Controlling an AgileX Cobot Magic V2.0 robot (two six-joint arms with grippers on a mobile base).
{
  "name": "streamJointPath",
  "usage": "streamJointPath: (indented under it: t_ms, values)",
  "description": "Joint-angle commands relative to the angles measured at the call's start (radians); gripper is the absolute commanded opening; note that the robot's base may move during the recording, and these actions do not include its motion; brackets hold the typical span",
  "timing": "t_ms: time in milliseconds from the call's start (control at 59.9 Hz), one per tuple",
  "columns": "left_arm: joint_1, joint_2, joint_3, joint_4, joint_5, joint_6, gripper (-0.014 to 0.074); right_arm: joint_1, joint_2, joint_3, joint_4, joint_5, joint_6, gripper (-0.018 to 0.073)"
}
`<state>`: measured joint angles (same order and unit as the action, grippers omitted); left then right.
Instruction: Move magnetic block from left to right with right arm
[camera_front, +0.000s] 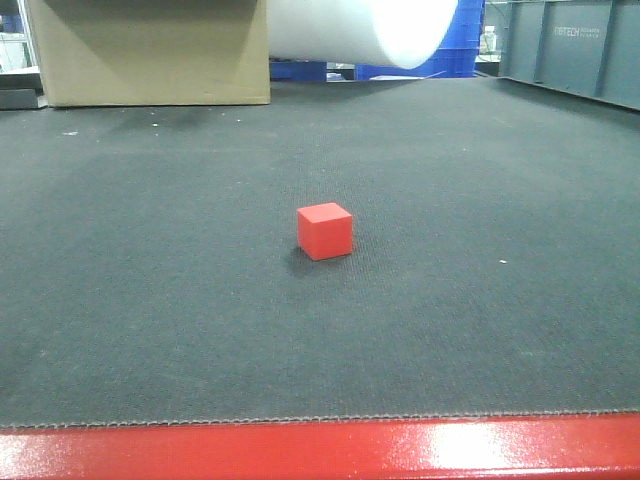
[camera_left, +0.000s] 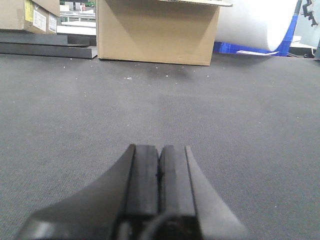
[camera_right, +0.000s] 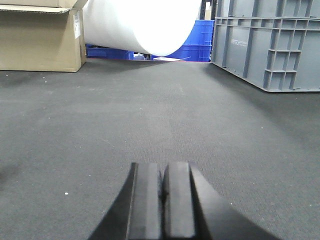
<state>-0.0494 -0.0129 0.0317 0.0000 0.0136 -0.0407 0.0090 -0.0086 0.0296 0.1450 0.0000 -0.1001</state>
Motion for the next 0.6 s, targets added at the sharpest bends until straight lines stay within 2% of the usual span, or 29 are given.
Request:
streamJointPath:
  t_ms: [0,585]
  values:
    - [-0.003,-0.013,0.009,0.0,-0.088,-0.007,-0.0116,-0.004,-0.02,-0.005,-0.007,-0.091,0.002,0.0069]
    - [-0.003,-0.013,0.009,0.0,-0.088,-0.007,-0.0116,-0.004,-0.02,-0.005,-0.007,-0.091,0.002,0.0069]
